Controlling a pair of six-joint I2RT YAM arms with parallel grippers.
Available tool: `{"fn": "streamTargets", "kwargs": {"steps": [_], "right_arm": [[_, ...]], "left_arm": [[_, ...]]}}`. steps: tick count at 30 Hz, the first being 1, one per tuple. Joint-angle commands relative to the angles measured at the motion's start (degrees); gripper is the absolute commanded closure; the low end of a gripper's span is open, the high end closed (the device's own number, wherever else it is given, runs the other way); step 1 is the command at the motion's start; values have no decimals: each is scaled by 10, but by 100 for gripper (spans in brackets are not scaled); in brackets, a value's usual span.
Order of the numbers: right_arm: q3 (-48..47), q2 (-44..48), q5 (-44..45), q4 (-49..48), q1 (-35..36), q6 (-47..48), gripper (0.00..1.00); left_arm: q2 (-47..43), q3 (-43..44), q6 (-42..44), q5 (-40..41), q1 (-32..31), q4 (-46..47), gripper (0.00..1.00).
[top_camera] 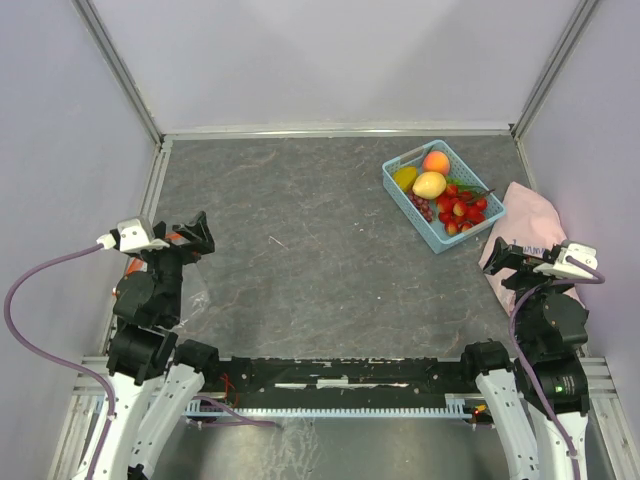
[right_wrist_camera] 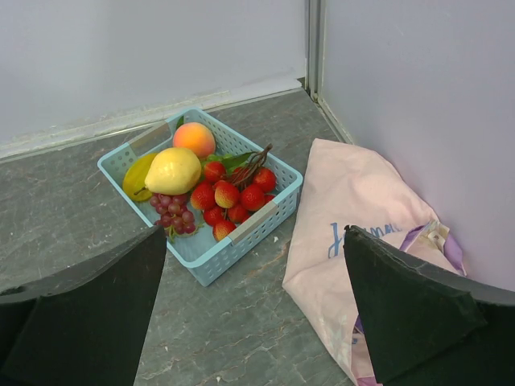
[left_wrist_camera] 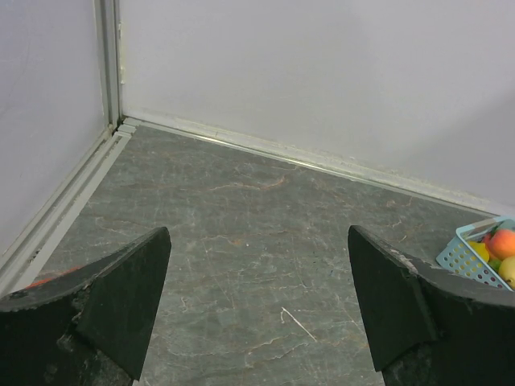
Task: Place the food in the zip-top bag and seal the zipper
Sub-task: Move the zipper food storage bag to the center of the board.
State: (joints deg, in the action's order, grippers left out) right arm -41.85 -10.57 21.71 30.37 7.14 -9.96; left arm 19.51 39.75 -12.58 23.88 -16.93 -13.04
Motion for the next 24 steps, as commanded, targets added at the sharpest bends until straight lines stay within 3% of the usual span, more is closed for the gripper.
{"fn": "streamTargets", "kwargs": {"steps": [1, 15, 24], "right_arm": [[-8, 3, 15, -30, 3, 7, 1], [-8, 19, 17, -22, 3, -3, 1], [-3, 39, 7, -22, 25, -6, 1]], "left_arm": [[3, 2, -21, 10, 4, 36, 3], [63, 20, -39, 52, 4, 17, 3], [252, 95, -87, 175, 5, -86, 3]]}}
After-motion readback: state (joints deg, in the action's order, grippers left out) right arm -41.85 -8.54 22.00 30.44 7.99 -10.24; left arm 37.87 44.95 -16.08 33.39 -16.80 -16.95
